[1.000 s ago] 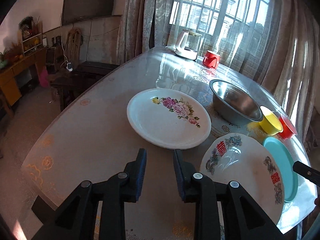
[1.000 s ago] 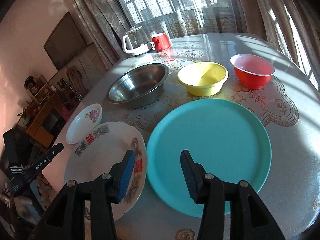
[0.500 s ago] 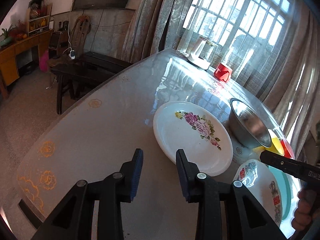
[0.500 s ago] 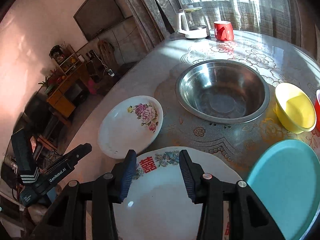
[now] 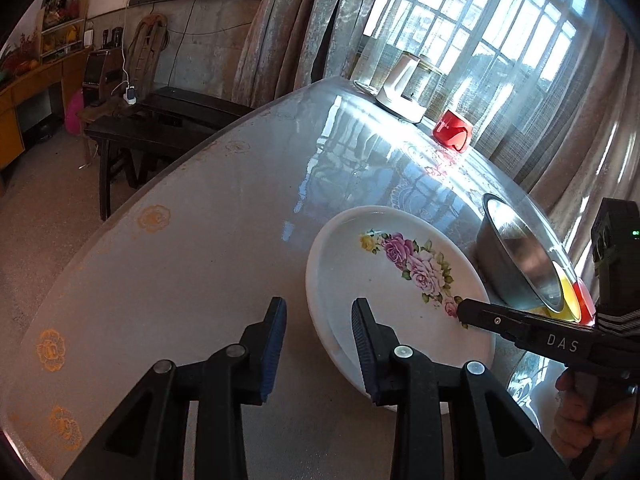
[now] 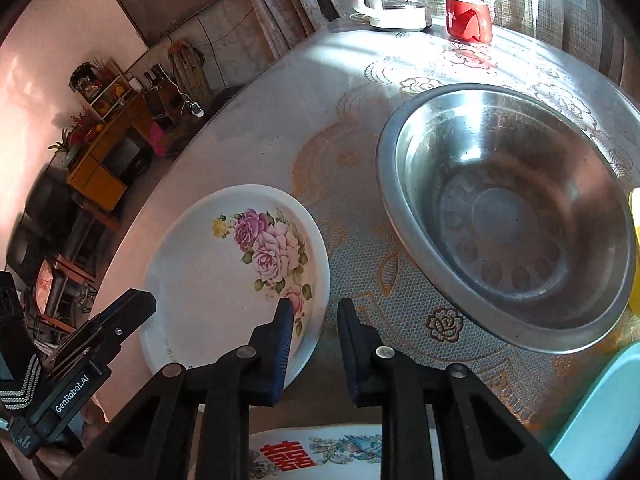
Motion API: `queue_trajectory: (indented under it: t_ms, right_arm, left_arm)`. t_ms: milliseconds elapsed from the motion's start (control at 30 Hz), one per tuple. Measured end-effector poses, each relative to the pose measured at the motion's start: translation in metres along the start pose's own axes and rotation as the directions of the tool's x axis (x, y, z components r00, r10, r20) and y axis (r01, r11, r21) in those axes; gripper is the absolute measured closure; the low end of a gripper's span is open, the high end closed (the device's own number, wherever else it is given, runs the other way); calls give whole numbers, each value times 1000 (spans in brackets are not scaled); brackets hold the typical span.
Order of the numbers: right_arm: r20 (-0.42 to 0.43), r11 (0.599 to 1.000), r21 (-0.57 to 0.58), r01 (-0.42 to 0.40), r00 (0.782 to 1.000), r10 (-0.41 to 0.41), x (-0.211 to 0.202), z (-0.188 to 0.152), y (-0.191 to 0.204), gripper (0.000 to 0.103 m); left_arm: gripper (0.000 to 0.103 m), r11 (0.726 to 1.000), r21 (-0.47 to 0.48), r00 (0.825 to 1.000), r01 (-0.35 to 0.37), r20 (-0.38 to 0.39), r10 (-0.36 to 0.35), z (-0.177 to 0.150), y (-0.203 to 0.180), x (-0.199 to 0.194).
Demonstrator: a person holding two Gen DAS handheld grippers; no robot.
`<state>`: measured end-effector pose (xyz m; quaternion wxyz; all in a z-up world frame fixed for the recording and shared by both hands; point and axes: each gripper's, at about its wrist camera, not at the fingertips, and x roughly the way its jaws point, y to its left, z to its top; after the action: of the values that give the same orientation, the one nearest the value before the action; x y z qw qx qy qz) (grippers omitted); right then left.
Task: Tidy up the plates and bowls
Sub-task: 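Grasp the rim of the small rose plate with the left gripper and lift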
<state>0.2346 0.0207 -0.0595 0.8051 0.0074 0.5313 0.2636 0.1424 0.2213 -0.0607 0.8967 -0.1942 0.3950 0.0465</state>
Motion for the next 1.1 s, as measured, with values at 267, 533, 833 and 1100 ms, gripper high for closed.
queue_trajectory:
  t_ms: [267,533,833,1100]
  right_arm:
    - [4,999,-42,1,1000,-1,-2,-3,5,86]
    - [56,998,-36,-46,997,48,-23,-8,2,86]
    - [157,997,6,-80,985,78,-72,-30,-13,86]
    - [234,995,66,-77,970,60,-114,-62,-39,86]
  left_arm:
    - [84,999,29,1000,-30,4,30,-3,-8,2]
    - [82,998,61,998,-23,55,20,-5,-17,-24]
    - [80,991,134,994,32,103,-46,-13,-52,-61]
    - [80,975,208,988,85,111,-109,-28,-98,-83]
